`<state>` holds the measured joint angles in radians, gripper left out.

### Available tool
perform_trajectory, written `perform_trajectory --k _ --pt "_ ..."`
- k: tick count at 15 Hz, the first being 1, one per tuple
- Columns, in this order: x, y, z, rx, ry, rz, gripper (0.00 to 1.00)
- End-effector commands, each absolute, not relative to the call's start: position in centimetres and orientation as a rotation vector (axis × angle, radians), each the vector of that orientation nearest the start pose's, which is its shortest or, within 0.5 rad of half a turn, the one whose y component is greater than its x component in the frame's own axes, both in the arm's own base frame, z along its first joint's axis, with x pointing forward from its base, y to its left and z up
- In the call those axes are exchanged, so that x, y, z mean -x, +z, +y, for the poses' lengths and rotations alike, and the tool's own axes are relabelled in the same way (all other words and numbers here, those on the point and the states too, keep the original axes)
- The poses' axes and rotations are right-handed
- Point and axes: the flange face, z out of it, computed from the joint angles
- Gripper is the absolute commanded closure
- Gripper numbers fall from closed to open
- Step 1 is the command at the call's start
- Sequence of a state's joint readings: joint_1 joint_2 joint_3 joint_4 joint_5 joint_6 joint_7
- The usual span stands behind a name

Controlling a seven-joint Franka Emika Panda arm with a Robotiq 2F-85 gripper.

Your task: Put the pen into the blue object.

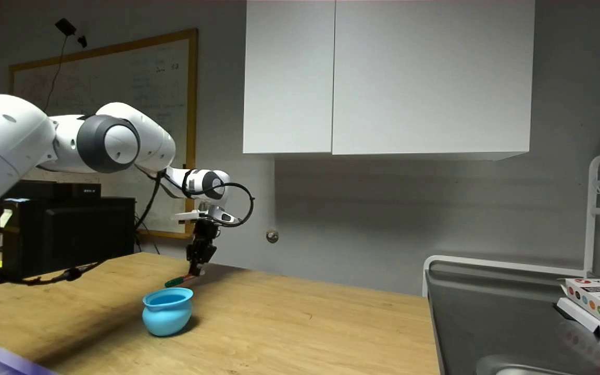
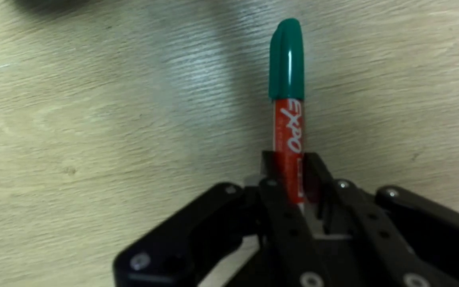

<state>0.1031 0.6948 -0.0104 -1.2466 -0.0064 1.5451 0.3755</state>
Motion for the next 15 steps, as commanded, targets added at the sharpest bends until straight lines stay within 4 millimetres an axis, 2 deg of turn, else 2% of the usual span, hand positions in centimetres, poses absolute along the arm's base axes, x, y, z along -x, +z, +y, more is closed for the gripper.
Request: perform_trajectory --k 1,5,8,15 --pt "-68.0 36.9 5.8 3.286 0.501 0.463 0.94" --pt "-66.1 40.6 3.3 3.363 0.342 0.553 0.95" --pt "-63.6 42.3 1.2 3.351 0.232 0.665 0.95" --pt "-56.2 42.6 -2.4 3.242 0.095 0.907 0.95"
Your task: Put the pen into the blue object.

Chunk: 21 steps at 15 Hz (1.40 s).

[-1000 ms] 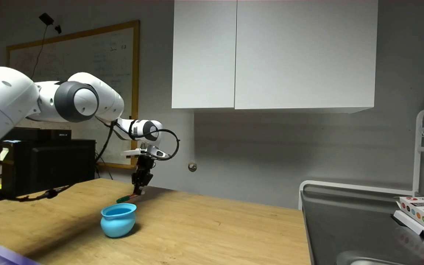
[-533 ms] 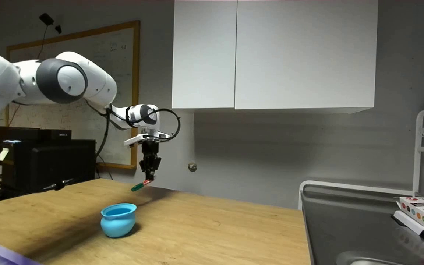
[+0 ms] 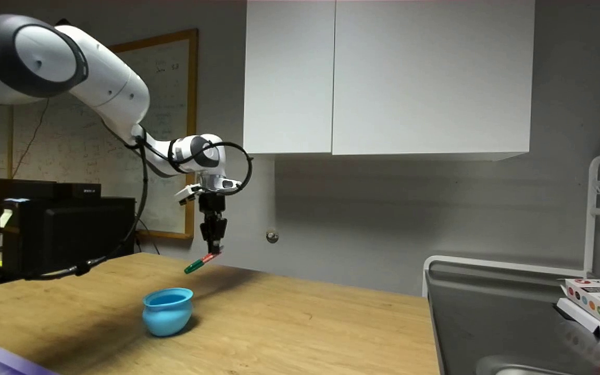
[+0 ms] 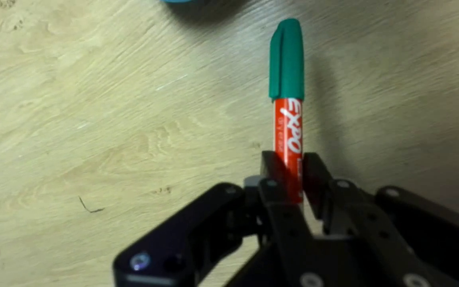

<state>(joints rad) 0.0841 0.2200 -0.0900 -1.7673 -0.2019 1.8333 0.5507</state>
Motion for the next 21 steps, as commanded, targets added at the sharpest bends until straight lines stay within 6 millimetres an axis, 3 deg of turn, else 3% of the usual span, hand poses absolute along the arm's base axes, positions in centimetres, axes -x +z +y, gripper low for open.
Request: perform_trajectory --k 1,6,11,13,21 --pt "-54.9 42.6 -2.8 3.228 0.080 0.926 0.95" --pt "-50.3 45.0 -4.8 3.171 0.003 1.025 0.95" --pt "-48.5 47.7 -5.9 3.137 -0.065 1.073 0.95" --pt "-48.4 47.5 -5.9 3.136 -0.064 1.075 0.95" --pt "-47.7 43.9 -4.6 3.167 0.037 1.036 0.95"
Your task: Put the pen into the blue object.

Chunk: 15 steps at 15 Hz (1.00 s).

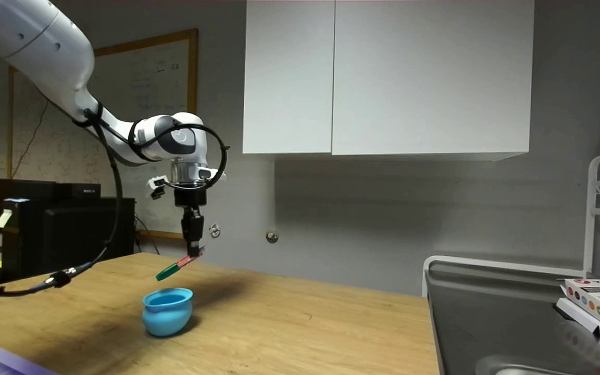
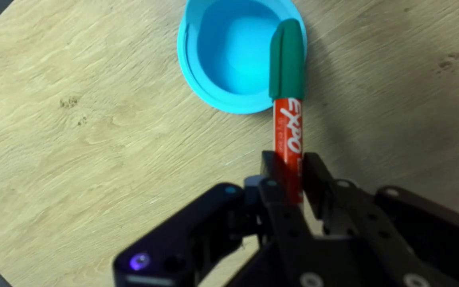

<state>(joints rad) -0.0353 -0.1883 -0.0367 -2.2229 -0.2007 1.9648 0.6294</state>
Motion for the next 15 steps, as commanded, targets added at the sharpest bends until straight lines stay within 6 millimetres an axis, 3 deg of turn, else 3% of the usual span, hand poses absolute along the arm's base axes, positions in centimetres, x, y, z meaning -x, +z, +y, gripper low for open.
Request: perform_trajectory --k 1,15 --pt "-47.6 43.6 -4.6 3.168 0.041 1.039 0.95" --pt "-47.2 40.5 -6.5 3.156 0.076 1.086 0.95"
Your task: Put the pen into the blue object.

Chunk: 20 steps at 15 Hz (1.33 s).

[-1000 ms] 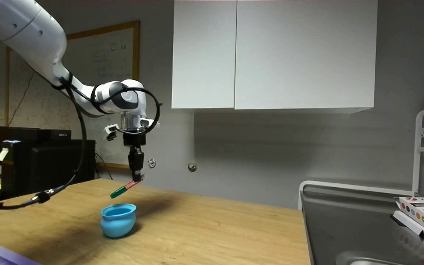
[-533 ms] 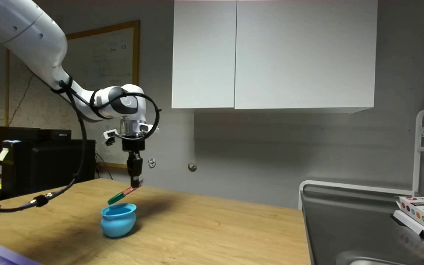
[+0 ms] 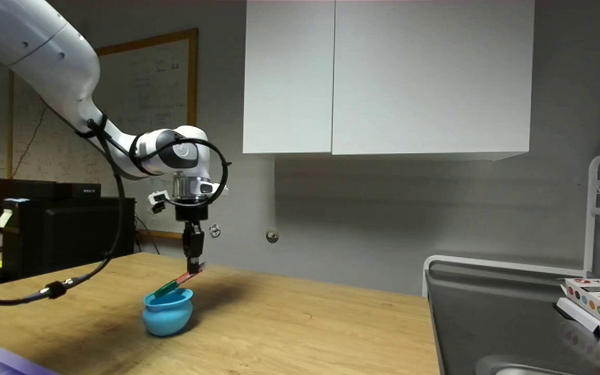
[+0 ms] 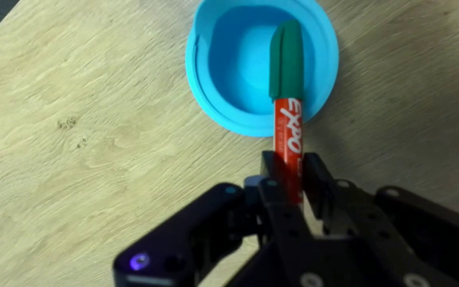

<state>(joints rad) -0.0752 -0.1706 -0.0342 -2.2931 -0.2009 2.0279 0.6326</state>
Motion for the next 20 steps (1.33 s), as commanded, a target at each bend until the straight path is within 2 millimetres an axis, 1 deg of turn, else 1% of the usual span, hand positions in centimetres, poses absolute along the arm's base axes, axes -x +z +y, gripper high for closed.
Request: perform_trajectory --k 1,11,17,18,19,20 --pt "-47.2 40.3 -6.6 3.156 0.076 1.088 0.95" --pt "-46.8 38.8 -7.5 3.125 0.047 1.163 0.95" --pt "-46.4 38.3 -8.0 3.106 0.020 1.198 0.94" --pt "-46.4 38.3 -8.0 3.102 0.017 1.203 0.55" --pt "-46.3 38.2 -8.1 3.101 0.014 1.207 0.54" --pt "-46.3 38.2 -8.1 3.098 0.011 1.215 0.49"
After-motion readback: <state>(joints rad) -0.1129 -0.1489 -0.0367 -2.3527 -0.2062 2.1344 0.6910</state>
